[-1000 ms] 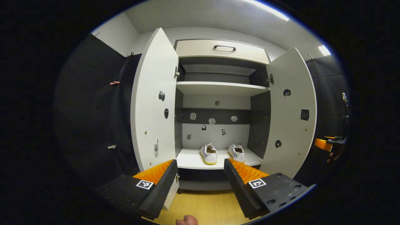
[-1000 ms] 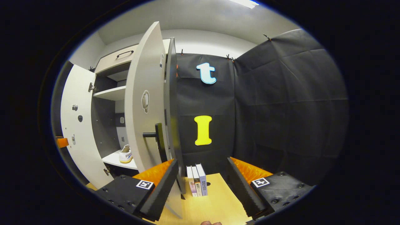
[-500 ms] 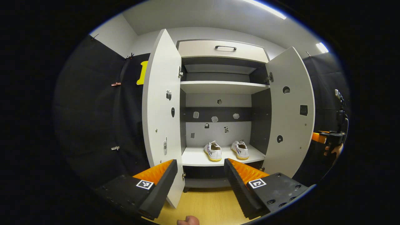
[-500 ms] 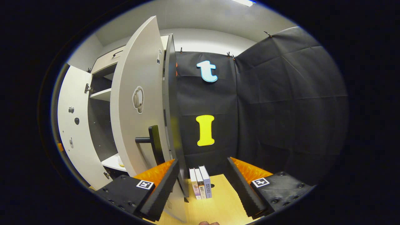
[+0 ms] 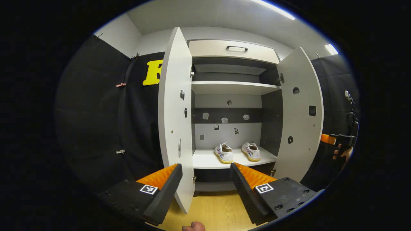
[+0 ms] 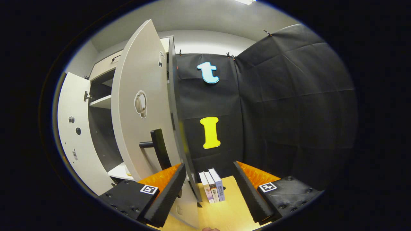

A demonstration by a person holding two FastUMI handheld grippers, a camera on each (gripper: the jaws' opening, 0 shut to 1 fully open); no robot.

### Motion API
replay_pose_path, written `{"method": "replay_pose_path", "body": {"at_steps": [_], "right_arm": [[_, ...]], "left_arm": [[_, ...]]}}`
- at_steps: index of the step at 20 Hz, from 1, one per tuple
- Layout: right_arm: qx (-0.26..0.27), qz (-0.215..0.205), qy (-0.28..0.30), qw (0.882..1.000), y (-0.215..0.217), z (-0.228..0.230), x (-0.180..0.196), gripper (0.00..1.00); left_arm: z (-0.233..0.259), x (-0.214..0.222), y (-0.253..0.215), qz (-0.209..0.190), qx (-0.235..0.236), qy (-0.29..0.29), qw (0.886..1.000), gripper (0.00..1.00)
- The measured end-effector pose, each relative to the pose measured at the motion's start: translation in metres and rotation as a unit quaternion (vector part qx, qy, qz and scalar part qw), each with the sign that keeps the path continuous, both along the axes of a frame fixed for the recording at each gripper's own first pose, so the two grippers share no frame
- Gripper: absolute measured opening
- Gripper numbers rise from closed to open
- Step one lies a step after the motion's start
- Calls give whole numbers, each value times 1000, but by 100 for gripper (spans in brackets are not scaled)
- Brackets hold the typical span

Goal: Grab one shoe with the right hand and put it into the shoe cabinet, grab the other shoe with the left hand and put it into the shoe cabinet; then close the right door with the right hand and the left door with the left hand.

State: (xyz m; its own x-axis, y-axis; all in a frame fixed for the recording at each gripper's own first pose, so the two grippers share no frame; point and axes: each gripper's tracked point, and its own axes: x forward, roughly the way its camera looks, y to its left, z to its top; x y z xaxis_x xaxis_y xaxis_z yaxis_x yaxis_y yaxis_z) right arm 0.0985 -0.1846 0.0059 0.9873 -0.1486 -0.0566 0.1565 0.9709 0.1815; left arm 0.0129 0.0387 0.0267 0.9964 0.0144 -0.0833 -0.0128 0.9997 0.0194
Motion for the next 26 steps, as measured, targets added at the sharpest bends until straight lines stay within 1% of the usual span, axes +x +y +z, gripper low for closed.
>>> {"method": "replay_pose_path", "body": {"at_steps": [7, 9, 12, 15, 20, 24, 26], "right_arm": [[-5, 47, -3, 999, 58, 0, 4, 98], [1, 60, -4, 998, 75, 0, 5, 98], [8, 95, 0, 995, 111, -5, 9, 98], [4, 144, 4, 990, 156, -5, 9, 98], [-14, 181, -8, 983, 196, 2, -7, 98], [-12, 197, -5, 980, 213, 0, -24, 98], [-10, 202, -1, 979, 218, -1, -33, 98]], "left_arm": [[-2, -4, 24, 13, -6, 2, 1000, 94], [-3, -6, 31, 19, -9, 2, 1000, 94], [-4, -9, 43, 28, -10, 1, 1000, 94], [-4, -12, 54, 37, -15, 2, 999, 94], [-4, -14, 72, 50, -20, 0, 999, 94], [0, -11, 89, 61, -16, -7, 998, 94], [1, -6, 105, 72, -14, -9, 997, 94]]}}
